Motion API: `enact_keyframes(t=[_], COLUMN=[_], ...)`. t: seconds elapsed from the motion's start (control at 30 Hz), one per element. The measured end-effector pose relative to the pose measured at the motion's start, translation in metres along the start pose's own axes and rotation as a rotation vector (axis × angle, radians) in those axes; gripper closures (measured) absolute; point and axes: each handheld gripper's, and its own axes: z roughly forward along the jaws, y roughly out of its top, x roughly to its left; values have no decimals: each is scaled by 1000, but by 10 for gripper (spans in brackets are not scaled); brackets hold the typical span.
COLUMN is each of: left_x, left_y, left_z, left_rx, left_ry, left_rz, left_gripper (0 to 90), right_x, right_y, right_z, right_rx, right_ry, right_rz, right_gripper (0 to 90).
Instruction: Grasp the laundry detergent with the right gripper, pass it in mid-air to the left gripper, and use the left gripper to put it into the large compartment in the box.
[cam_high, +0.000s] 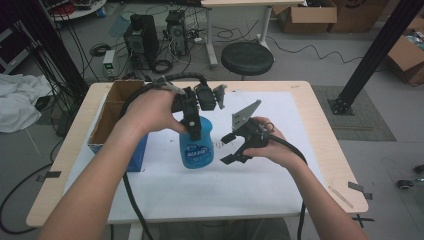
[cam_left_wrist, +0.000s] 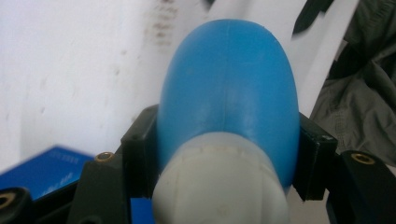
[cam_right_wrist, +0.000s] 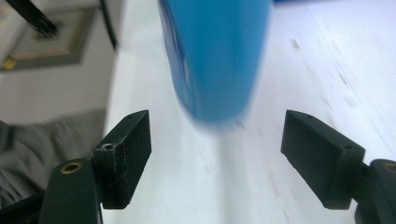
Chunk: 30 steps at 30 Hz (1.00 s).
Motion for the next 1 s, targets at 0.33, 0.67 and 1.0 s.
enact_keyframes(t=[0.33, 0.67, 1.0], left_x=[44, 80, 102], left_y=[-48, -95, -140], left_z=[-45, -89, -108], left_rx=[-32, -79, -29], left_ry=[63, 74, 103], left_rz=[-383, -756, -1025], left_gripper=[388, 389, 389], right_x=[-20, -28, -33], right_y=[-33, -54, -68], right_z=[-39, -73, -90], right_rx=[316, 430, 463], right_ry=[-132, -229, -271], right_rz=[76, 118, 144], right_gripper=[229, 239, 243])
